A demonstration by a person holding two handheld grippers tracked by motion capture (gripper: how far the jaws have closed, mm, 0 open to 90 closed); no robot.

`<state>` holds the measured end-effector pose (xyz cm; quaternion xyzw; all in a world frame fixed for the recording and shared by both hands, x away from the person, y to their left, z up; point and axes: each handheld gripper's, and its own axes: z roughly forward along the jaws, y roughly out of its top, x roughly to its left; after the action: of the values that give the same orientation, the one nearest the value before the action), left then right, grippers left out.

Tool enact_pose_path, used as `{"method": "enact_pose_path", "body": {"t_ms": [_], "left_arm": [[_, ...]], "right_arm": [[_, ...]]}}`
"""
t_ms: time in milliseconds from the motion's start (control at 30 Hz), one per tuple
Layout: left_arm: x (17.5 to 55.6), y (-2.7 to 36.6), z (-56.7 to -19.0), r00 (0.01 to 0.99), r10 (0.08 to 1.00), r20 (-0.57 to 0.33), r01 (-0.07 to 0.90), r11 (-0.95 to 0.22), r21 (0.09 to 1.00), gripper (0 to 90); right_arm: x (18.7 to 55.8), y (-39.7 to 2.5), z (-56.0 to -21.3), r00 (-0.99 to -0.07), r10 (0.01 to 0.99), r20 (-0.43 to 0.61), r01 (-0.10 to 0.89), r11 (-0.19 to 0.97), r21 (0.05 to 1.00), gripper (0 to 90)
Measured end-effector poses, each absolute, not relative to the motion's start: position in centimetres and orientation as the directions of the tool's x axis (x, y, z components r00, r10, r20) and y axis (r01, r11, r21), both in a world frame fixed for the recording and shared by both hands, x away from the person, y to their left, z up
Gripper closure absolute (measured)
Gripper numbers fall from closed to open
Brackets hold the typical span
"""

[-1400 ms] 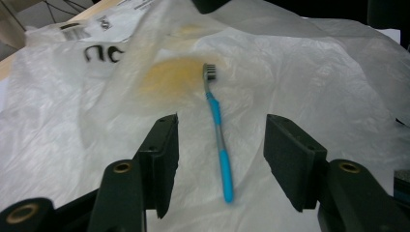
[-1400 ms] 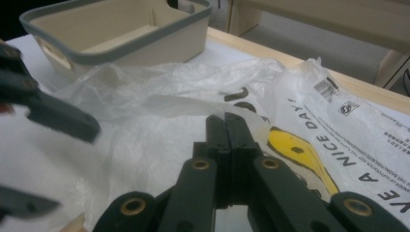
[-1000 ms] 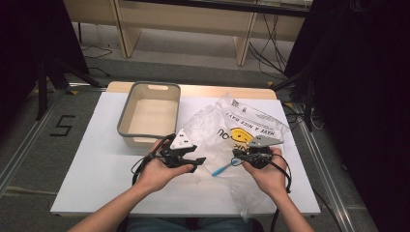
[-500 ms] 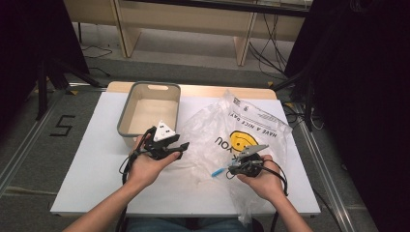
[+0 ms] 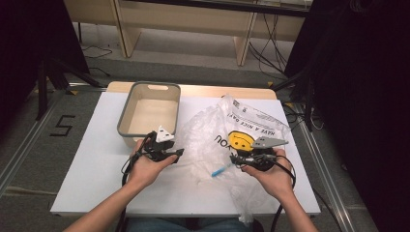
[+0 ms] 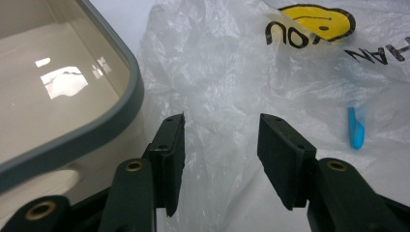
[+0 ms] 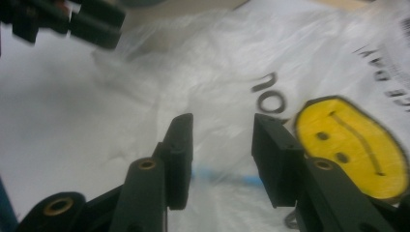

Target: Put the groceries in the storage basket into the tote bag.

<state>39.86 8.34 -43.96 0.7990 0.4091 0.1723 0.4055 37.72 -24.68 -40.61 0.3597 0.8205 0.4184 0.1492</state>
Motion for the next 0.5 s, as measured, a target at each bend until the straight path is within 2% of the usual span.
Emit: {"method": "enact_pose_path", "body": {"t_ms": [233, 500], "left_arm": [[39.5, 8.4, -44.5, 0.605, 0.794, -0.058, 0.526, -0.344, 0.778, 49.6], [39.1, 8.6, -44.8, 0.596, 0.800, -0.074, 0.546, -0.336, 0.768, 42.1]], "right_arm": [[37.7, -27.3, -40.5, -0.632, 0.773, 0.055, 0.484, 0.338, 0.807, 50.3], [37.1, -30.4, -40.6, -0.557, 0.829, 0.047, 0.523, 0.306, 0.795, 46.5]]}}
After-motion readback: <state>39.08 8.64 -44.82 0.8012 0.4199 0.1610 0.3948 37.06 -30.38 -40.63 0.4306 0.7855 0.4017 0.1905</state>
